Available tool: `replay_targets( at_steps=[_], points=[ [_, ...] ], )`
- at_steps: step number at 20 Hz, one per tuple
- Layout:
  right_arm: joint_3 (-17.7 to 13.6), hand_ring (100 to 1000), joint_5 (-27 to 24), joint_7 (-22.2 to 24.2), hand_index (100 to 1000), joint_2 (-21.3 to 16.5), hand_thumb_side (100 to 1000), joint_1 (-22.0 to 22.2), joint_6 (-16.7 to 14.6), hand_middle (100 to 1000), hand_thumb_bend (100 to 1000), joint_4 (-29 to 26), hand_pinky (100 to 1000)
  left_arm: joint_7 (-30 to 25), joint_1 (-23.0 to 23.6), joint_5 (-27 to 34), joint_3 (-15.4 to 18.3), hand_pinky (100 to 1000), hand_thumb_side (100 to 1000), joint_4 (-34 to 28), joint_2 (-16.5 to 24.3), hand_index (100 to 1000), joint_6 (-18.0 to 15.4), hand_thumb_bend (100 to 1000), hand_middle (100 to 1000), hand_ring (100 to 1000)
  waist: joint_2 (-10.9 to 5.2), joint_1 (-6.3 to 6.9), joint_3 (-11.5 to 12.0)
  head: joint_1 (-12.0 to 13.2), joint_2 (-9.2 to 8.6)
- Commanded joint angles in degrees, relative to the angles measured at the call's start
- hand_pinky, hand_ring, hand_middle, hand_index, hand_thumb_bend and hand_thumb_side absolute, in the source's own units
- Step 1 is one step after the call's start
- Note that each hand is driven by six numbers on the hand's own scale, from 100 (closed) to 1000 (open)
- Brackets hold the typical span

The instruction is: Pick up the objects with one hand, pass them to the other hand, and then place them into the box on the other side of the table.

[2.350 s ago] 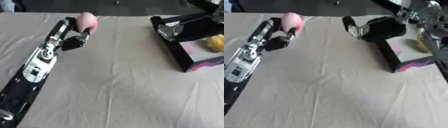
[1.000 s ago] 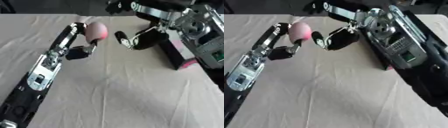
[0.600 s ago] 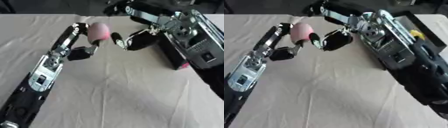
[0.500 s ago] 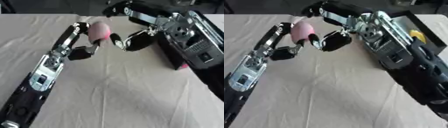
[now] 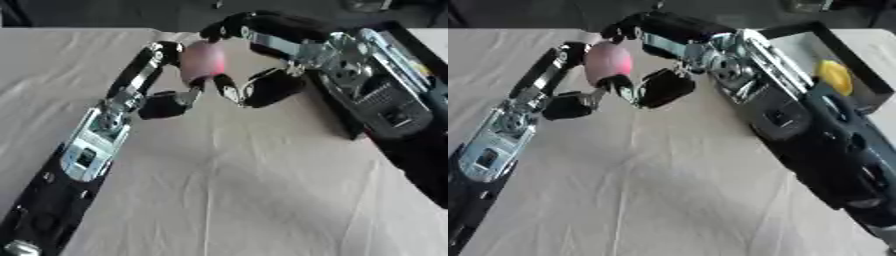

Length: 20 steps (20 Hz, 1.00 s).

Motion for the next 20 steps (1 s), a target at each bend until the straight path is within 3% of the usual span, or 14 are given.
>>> replay_targets(
  at_steps=[1,12,20],
  points=[
    [-0.47,921,1.23,-0.96,955,0.06,381,-0.78,-0.27,867,100,0.45,932,-0.31,-1.24,0.07,-0.30,714,218,-1.76,-0.01,460,-0.44,100,519,615,-1.57,-0.55,0.06,0.00,0.33],
    [-0.58,919,4.70,-2.37,950,0.05,390,-0.79,-1.07,868,100,0.35,928,-1.62,-0.87,0.34,-1.13,714,213,-2.78,-0.22,459,-0.45,100,518,615,-1.40,-0.54,0.20,-0.14,0.33],
    [-0.33,917,3.13,-0.42,941,0.24,423,-0.68,-1.56,841,100,1.26,932,-1.97,-1.05,0.21,-1.40,715,205,-3.12,-0.35,459,-0.62,100,518,616,-1.32,-0.52,0.23,-0.28,0.33]
  ],
)
